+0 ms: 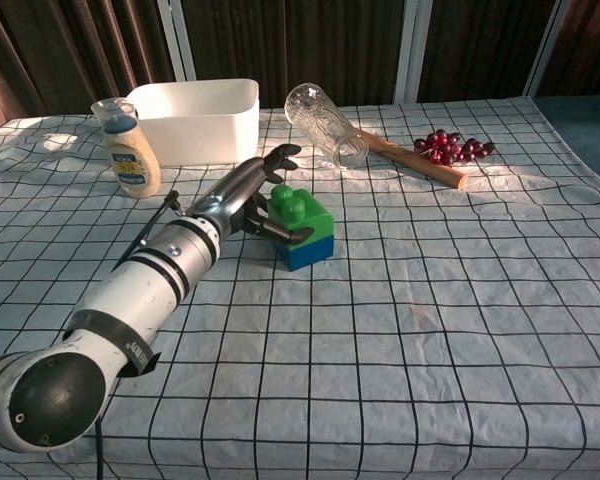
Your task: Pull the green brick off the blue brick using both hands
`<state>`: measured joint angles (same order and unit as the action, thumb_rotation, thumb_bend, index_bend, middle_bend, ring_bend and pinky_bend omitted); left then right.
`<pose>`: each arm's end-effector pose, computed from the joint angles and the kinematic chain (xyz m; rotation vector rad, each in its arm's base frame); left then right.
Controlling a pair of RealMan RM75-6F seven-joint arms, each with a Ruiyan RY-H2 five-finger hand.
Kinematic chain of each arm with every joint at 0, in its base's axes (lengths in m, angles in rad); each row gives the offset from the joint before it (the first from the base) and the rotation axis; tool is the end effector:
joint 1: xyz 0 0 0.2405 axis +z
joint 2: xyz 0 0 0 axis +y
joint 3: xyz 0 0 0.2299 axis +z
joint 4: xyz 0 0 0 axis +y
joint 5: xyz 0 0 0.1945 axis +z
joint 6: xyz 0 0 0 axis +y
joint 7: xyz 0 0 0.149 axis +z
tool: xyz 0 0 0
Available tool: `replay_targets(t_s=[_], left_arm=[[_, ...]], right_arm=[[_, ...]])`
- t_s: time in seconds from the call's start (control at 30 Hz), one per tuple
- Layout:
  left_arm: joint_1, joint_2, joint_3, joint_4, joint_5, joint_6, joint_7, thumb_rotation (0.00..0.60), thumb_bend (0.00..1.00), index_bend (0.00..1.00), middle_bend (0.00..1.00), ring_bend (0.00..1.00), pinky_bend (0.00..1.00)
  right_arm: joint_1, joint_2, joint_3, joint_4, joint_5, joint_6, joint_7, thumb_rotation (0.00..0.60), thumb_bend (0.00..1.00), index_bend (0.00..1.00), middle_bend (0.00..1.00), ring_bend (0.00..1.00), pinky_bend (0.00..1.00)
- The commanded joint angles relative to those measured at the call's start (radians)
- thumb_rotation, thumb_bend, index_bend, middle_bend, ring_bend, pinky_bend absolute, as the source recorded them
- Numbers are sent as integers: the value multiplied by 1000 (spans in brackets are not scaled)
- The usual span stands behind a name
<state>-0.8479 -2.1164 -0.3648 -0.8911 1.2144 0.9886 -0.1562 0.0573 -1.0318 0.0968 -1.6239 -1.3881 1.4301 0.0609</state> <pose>-0.0695 0.3447 -0.1008 -1.5511 -1.3824 -1.3610 -0.3039 -0.1830 0.1935 1.2697 -0.9557 0.8310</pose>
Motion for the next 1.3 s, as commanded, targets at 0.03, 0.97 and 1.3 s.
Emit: replay_targets(t_s=[0.03, 0.97, 1.3], left_arm=[[1, 1, 0, 0, -13, -10, 19, 600, 276, 81, 139, 182, 419], [177, 223, 47, -484, 78, 258, 64, 600, 879, 640, 708, 756, 1000], [224, 305, 104, -637, 133, 287, 77, 600, 873, 638, 709, 755, 1000]], right_arm=[[-1, 1, 1, 0, -1, 2, 4, 600, 320, 0, 0, 0, 0], [156, -36, -16, -17, -230, -109, 175, 600, 319, 0, 0, 0, 0], [478, -65, 89, -109, -142, -510, 539, 600, 288, 0, 0, 0, 0]])
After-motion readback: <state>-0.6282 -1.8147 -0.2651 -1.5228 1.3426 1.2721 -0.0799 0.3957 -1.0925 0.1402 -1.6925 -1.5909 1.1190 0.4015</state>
